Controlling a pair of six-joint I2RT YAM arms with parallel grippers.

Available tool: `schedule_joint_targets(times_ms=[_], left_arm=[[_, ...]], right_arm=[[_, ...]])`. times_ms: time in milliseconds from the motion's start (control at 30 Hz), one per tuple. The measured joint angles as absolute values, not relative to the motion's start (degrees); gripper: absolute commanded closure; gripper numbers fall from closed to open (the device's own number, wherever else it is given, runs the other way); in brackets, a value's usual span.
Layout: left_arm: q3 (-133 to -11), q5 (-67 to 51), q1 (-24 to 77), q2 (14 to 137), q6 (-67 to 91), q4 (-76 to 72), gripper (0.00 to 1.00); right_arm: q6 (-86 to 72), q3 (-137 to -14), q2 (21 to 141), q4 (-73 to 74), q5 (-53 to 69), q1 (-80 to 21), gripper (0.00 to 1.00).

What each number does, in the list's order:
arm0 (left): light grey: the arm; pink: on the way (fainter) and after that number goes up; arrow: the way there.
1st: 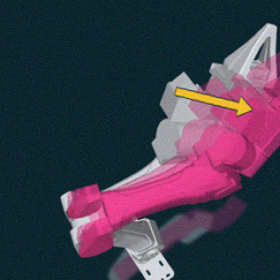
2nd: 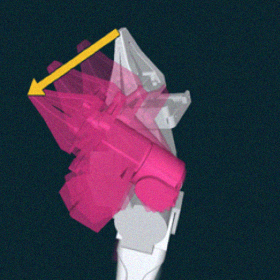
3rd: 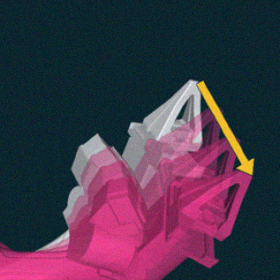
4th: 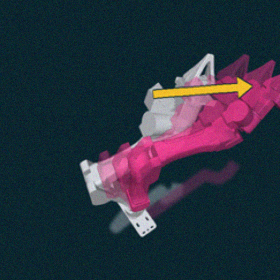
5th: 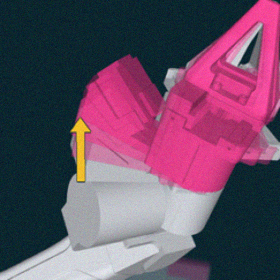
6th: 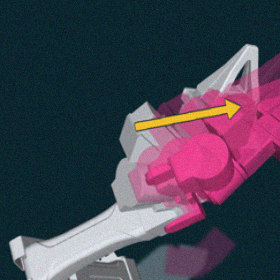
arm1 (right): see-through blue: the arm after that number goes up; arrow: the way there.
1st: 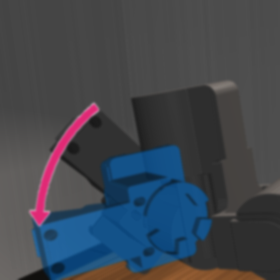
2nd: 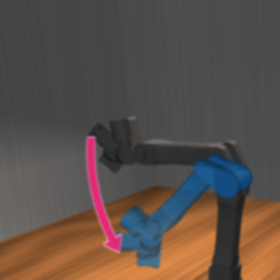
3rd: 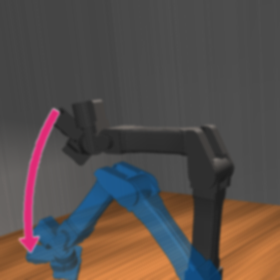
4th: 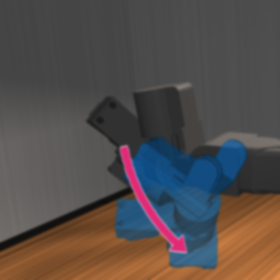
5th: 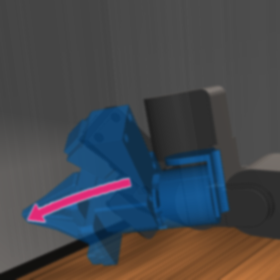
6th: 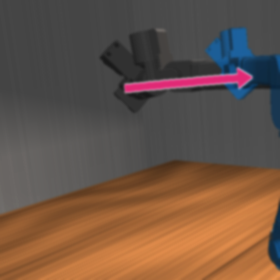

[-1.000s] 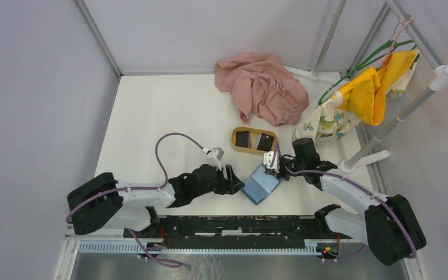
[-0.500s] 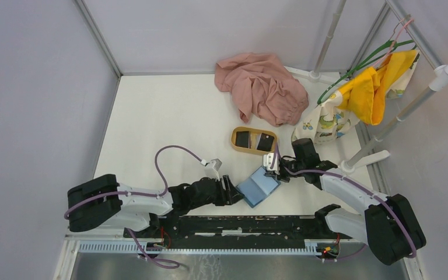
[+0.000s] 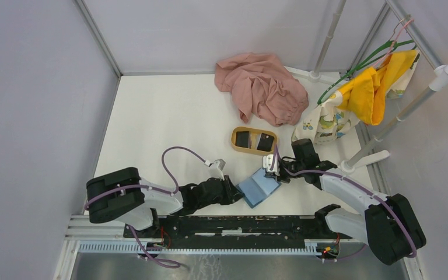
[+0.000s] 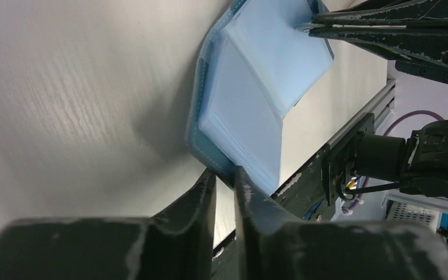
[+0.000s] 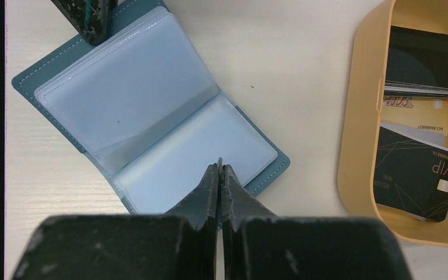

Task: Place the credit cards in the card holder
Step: Open the card holder at the center of the board.

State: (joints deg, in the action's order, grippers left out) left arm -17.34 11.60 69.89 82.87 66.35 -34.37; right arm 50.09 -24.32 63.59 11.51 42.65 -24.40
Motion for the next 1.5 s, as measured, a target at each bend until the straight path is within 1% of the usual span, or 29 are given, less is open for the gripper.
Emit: schedule_joint_targets(times_ms=[33, 67, 133, 233, 300, 367, 400, 467, 600, 667, 833, 900, 967, 1100, 1267, 1500], left_arm=[[-17.6, 12.1, 69.9, 82.8, 66.3, -34.2, 0.96], [-18.0, 12.5, 69.9, 82.8, 66.3, -33.8, 0.98], [-19.3, 13.7, 69.9, 82.4, 65.7, -31.6, 0.98], [-21.9, 15.5, 69.9, 80.1, 63.1, -26.0, 0.98], [-25.0, 17.4, 69.9, 77.9, 60.5, -19.8, 0.98], [-29.2, 19.1, 69.9, 76.6, 57.4, -13.2, 0.98], [-32.1, 20.1, 69.9, 76.2, 55.8, -9.4, 0.98], [-37.5, 21.4, 69.8, 76.0, 52.6, -2.5, 0.98], [-45.7, 21.9, 69.3, 76.9, 47.1, 10.2, 0.98], [-48.3, 21.6, 68.8, 78.3, 45.2, 14.4, 0.98], [-53.3, 18.6, 67.2, 82.7, 41.1, 22.9, 0.98], [-55.3, 16.9, 66.4, 83.9, 40.0, 24.8, 0.98], [-57.6, 14.8, 65.5, 85.2, 39.1, 26.4, 0.98], [-60.9, 11.7, 63.7, 86.6, 37.9, 27.0, 0.98], [-60.8, 5.8, 60.3, 86.6, 37.4, 25.0, 0.98], [-57.7, -5.4, 57.0, 86.7, 37.5, 18.6, 0.98]], right_arm=[[50.3, -24.3, 63.6, 11.6, 42.7, -24.4, 0.97], [50.4, -24.3, 63.6, 11.6, 42.7, -24.4, 0.95], [50.5, -24.3, 63.6, 11.8, 42.7, -24.4, 0.90], [50.8, -24.3, 63.4, 11.9, 42.9, -24.5, 0.76], [50.8, -24.3, 62.9, 12.1, 43.5, -24.6, 0.57], [50.3, -24.7, 61.9, 12.7, 44.0, -24.6, 0.45], [49.7, -25.0, 61.3, 13.0, 44.1, -24.6, 0.40], [48.5, -25.8, 59.4, 13.0, 45.2, -24.5, 0.38], [46.5, -26.4, 55.0, 12.4, 49.3, -23.3, 0.39], [45.6, -26.4, 53.8, 11.7, 50.6, -22.9, 0.43], [42.7, -26.3, 54.8, 8.6, 50.8, -22.8, 0.65], [41.3, -26.1, 57.0, 7.1, 50.1, -22.9, 0.73], [39.9, -26.0, 60.1, 6.3, 48.9, -23.4, 0.77], [38.2, -26.0, 66.4, 6.1, 45.9, -24.8, 0.79], [35.7, -26.0, 72.2, 6.0, 43.4, -26.0, 0.79], [31.1, -27.5, 78.8, 4.9, 45.5, -26.1, 0.76]])
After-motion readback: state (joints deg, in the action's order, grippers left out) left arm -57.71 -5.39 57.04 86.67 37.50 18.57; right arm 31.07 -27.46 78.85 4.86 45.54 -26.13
